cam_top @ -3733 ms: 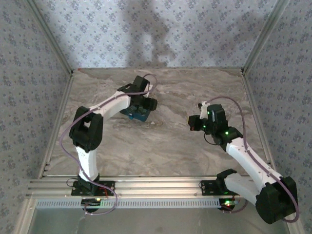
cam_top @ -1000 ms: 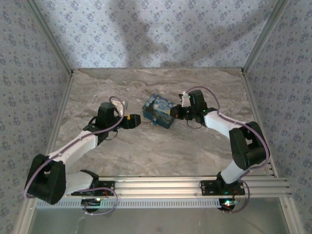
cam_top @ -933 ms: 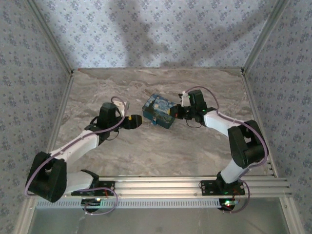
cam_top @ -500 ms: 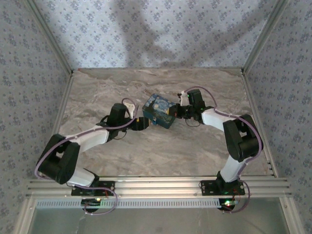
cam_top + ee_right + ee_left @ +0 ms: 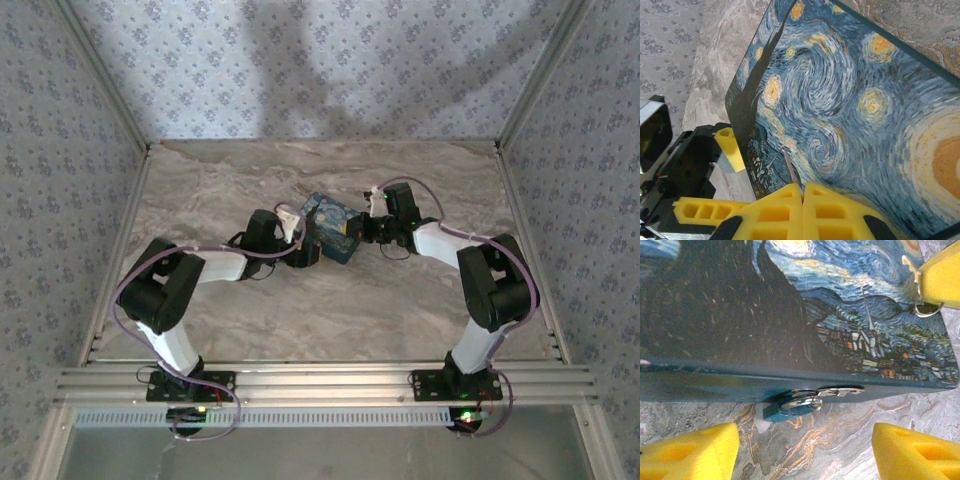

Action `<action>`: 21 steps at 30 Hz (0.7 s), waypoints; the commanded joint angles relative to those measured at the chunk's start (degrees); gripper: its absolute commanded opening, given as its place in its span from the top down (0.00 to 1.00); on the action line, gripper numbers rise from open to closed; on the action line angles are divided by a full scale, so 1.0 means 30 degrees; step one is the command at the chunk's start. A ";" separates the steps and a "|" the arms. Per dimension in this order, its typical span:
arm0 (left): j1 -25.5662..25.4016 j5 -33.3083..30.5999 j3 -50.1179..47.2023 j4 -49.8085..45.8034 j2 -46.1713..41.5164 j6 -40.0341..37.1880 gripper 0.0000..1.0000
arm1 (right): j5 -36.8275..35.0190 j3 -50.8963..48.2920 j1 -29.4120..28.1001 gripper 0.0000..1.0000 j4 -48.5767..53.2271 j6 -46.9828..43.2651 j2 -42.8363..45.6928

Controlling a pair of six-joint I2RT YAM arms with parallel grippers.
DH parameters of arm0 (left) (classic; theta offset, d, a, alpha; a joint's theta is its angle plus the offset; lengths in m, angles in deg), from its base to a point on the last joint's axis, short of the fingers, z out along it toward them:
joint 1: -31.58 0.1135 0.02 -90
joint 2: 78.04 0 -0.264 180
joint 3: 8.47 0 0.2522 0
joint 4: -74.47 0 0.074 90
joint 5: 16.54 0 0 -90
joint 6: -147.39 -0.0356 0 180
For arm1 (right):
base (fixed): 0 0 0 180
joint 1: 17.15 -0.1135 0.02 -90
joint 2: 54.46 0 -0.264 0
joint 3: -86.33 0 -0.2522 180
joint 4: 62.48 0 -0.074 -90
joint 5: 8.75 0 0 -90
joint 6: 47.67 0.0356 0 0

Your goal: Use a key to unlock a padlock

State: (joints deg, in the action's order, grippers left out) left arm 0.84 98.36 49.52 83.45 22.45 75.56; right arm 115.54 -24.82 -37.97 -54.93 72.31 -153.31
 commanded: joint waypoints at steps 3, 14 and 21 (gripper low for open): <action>-0.0089 0.0456 0.0696 0.1450 0.0904 -0.1000 0.31 | -0.1247 0.0255 -0.0225 1.00 0.1899 -0.0654 -0.0962; -0.0343 0.0896 0.1364 0.1475 0.2162 -0.1164 0.42 | -0.1379 0.0474 -0.0381 1.00 0.2073 -0.0764 -0.0947; -0.0921 0.0816 0.1923 0.0859 0.2551 -0.1370 0.52 | -0.1408 0.0503 -0.0392 1.00 0.2073 -0.0823 -0.0977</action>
State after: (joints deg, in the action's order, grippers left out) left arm -0.71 99.19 53.21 85.79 29.36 72.83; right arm 113.81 -23.37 -38.69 -53.97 71.24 -153.90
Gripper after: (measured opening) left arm 0.490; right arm 0.066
